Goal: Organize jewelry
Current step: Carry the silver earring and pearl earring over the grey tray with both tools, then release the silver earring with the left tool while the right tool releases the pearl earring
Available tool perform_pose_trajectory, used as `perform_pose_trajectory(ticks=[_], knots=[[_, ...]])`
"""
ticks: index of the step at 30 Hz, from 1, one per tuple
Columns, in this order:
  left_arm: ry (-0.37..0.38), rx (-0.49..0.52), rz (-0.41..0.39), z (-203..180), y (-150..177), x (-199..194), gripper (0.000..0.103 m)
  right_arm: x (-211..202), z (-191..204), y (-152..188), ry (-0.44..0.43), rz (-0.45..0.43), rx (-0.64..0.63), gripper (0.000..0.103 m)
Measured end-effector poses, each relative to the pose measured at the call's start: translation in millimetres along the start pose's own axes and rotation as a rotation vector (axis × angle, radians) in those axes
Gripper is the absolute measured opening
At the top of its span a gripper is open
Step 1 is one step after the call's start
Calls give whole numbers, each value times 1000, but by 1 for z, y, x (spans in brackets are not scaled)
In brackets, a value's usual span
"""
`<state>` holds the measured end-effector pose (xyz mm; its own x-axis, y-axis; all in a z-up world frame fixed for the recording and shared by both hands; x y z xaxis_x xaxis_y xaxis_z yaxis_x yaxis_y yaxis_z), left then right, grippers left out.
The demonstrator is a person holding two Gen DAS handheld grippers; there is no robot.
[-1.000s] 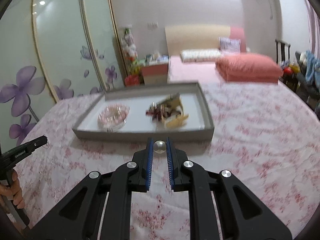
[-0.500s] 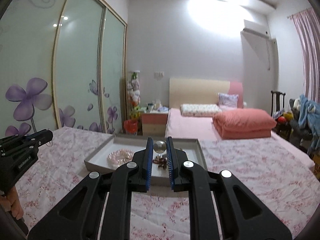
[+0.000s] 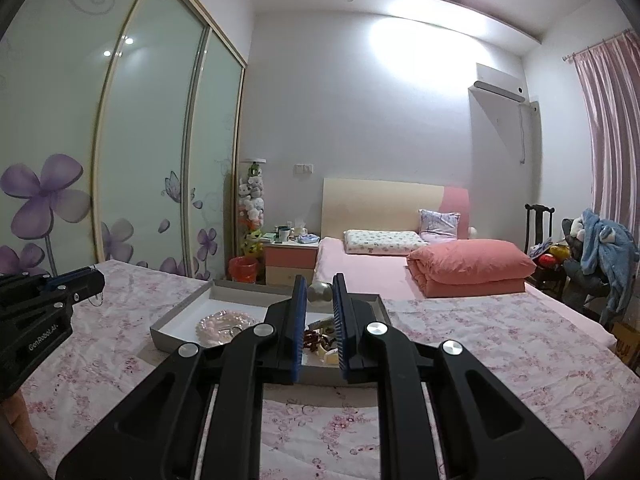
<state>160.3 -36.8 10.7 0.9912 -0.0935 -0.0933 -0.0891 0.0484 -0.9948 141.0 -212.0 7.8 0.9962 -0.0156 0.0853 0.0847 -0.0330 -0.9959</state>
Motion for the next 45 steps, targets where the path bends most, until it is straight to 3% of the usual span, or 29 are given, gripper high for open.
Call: perform_pose_trajectory(ticks=[32, 38, 45], knots=[[20, 15, 38, -8, 13, 26, 9, 16, -1, 5, -4, 33, 12, 14], [40, 16, 37, -8, -1, 56, 9, 47, -7, -2, 18, 31, -6, 14], [83, -53, 134, -14, 0, 127, 9, 116, -9, 20, -31, 168, 61, 14]])
Point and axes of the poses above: each gripper's, at about its wrist camera, not at the fingertips, and x roughly the way its jaws point, z to its left, y to its underside, the point moved 3 cm from there along x, roughly the way its jaws point, and after that the axes turned 13 degrees about -z, right-handed, at the moved point
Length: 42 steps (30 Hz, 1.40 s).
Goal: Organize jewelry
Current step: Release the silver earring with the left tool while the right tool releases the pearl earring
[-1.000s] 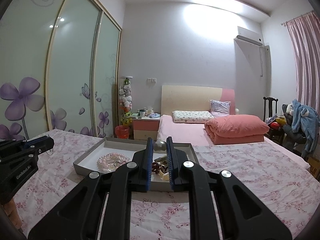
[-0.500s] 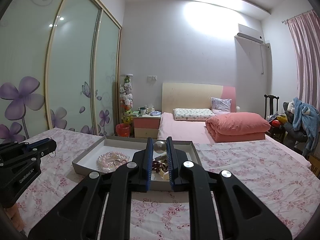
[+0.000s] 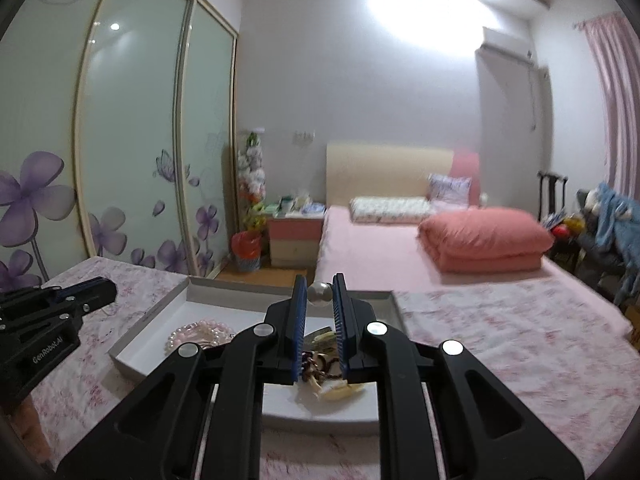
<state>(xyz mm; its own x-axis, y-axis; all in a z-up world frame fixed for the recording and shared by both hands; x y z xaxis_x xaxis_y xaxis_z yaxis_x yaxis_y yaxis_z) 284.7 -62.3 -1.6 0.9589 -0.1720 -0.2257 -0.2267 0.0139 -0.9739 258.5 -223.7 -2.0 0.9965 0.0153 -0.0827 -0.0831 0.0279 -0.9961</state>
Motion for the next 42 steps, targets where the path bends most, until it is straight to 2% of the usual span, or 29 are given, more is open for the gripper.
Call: perform_pose_trajectory(ticks=[6, 9, 23, 24, 25, 26, 28, 39, 42], knots=[[44, -17, 80, -9, 11, 44, 9, 44, -7, 19, -40, 137, 104, 14], [56, -33, 124, -10, 18, 60, 9, 53, -8, 27, -53, 171, 132, 14], [75, -51, 188, -14, 38, 87, 11, 74, -15, 39, -71, 232, 174, 15], [75, -55, 190, -14, 39, 86, 17, 74, -17, 39, -75, 234, 185, 15], [72, -60, 191, -13, 39, 86, 26, 75, -18, 39, -78, 238, 198, 21], [68, -63, 189, -12, 39, 86, 29, 75, -21, 38, -74, 237, 210, 37], [58, -71, 183, -8, 38, 84, 35, 71, -26, 35, -54, 211, 221, 49], [0, -155, 131, 25, 16, 56, 63, 50, -34, 17, -28, 170, 235, 49], [-4, -168, 107, 32, 9, 39, 74, 34, -31, 11, -27, 151, 223, 64]])
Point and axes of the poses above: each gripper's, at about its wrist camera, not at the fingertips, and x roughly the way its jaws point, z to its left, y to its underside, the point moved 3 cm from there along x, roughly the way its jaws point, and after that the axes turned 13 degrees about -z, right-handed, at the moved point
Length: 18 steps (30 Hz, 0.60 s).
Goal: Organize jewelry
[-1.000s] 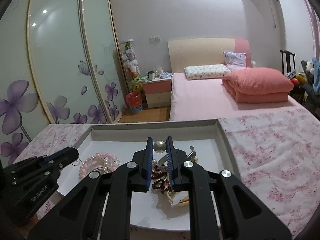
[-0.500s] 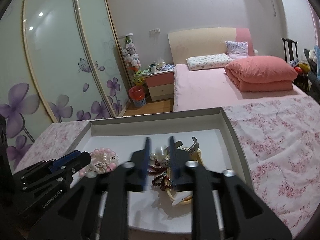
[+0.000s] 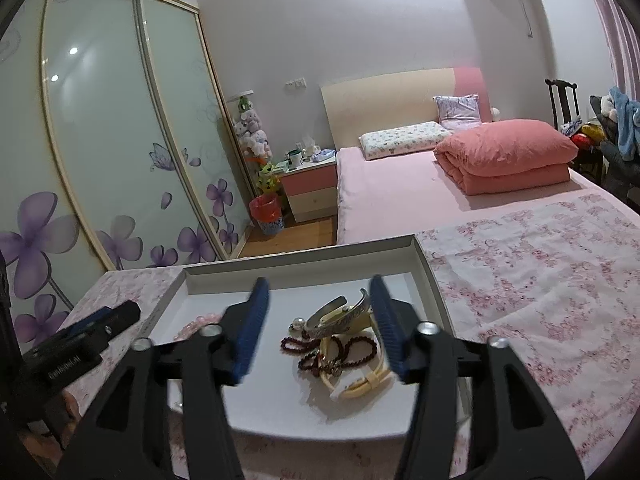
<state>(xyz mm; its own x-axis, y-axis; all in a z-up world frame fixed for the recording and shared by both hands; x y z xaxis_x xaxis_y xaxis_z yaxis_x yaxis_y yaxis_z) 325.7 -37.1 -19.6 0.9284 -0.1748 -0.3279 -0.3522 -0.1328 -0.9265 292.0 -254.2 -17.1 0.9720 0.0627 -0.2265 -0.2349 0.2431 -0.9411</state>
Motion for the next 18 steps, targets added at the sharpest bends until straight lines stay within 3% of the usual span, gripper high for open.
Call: perform_pose_trajectory(ticks=[5, 8, 14, 18], knots=[[26, -46, -37, 10, -13, -33, 85, -29, 3, -7, -2, -41, -3, 89], [34, -60, -66, 15, -17, -55, 93, -52, 5, -8, 7, -63, -3, 99], [-25, -16, -159, 21, -15, -113, 99, -89, 9, -1, 69, -109, -67, 101], [-114, 74, -233, 16, -2, -154, 99, -114, 20, 9, 109, -135, -159, 101]])
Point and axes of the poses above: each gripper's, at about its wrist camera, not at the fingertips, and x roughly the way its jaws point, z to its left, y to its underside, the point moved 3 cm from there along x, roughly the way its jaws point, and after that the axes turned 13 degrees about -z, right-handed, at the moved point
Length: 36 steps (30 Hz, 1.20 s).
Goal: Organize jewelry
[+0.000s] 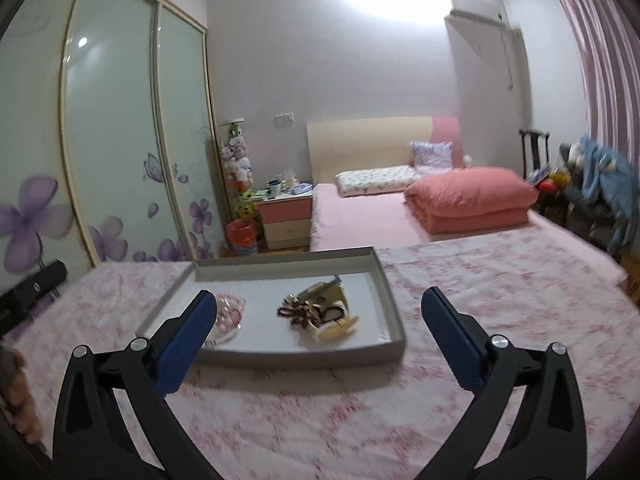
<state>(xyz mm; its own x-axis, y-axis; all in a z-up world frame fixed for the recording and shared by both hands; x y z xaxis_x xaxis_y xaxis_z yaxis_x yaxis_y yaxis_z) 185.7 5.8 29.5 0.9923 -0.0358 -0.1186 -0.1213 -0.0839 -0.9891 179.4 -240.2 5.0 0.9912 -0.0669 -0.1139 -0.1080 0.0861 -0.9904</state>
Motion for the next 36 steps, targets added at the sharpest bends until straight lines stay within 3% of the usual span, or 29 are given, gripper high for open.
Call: perform_pose_trajectory(ticks=[7, 14, 23, 36], knots=[[-42, 125, -87, -13, 7, -51, 99, -34, 5, 9, -10, -16, -14, 101], [-39, 143, -117, -19, 14, -77, 99, -64, 10, 10, -32, -62, -4, 101], [-42, 139, -83, -15, 32, -81, 99, -71, 10, 33, -36, -35, -35, 101], [-45, 139, -78, -12, 35, -79, 99, -72, 7, 33, -27, -42, -27, 101]])
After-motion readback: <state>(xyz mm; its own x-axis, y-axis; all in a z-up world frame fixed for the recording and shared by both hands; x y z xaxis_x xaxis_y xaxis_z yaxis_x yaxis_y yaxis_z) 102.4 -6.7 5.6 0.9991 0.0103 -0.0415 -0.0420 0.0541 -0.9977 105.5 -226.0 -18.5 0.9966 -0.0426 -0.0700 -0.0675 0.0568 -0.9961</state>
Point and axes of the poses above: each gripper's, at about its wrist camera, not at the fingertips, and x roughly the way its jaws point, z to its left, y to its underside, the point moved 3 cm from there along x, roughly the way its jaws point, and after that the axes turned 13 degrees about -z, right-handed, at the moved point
